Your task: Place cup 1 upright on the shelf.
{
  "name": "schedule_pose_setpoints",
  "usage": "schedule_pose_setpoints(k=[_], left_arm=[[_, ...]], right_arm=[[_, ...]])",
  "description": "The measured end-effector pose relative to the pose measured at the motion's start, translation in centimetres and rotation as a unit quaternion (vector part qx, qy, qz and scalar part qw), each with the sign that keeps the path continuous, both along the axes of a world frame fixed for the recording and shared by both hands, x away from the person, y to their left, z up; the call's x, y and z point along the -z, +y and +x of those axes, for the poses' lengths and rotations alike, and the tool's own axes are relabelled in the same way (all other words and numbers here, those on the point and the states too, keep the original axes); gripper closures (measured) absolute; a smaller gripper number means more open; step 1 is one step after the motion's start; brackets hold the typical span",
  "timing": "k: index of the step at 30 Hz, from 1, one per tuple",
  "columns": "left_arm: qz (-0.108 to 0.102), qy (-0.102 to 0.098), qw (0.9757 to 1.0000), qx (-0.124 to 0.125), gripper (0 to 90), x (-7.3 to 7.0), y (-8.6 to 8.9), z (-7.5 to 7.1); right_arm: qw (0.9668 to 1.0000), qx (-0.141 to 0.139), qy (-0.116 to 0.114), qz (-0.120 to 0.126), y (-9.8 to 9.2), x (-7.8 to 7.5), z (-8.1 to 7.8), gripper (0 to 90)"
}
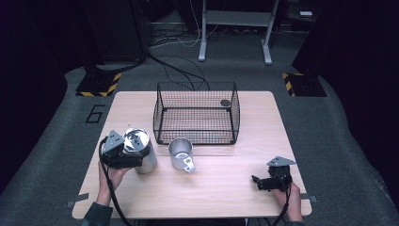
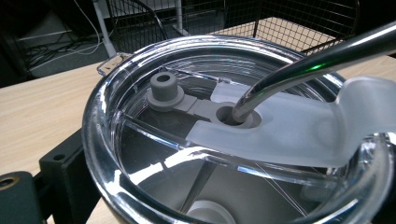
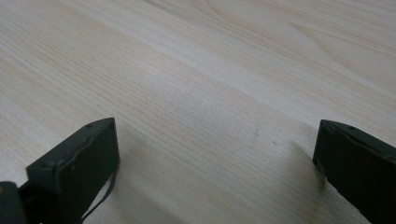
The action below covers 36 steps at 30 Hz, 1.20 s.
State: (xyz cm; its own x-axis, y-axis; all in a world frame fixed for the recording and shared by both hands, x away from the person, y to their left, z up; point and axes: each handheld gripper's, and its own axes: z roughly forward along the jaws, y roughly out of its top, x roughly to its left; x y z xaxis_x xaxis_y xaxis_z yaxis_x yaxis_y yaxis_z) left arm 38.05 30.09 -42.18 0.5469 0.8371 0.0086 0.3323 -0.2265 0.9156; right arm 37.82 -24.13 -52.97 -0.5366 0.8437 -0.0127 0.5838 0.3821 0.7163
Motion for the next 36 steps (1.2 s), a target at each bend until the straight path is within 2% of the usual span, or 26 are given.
schedule_pose_setpoints(k=[13, 32, 36], left_arm=[[0.003, -0.014, 0.9999, 0.008, 3.7, -1.9, 0.0, -0.6], [0.003, -0.020, 0.9996, 0.021, 3.7, -4.3, 0.1, -1.1], [-0.001, -0.030, 0.9994, 0.019, 3.7, -4.9, 0.0, -1.2]], right_arm=[[1.0000, 0.001, -0.002, 0.002, 0.0, 0.0, 0.0, 0.0], [1.0000, 0.002, 0.001, 0.004, 0.0, 0.0, 0.0, 0.0], [1.0000, 0.001, 0.000, 0.003, 0.0, 0.0, 0.0, 0.0]])
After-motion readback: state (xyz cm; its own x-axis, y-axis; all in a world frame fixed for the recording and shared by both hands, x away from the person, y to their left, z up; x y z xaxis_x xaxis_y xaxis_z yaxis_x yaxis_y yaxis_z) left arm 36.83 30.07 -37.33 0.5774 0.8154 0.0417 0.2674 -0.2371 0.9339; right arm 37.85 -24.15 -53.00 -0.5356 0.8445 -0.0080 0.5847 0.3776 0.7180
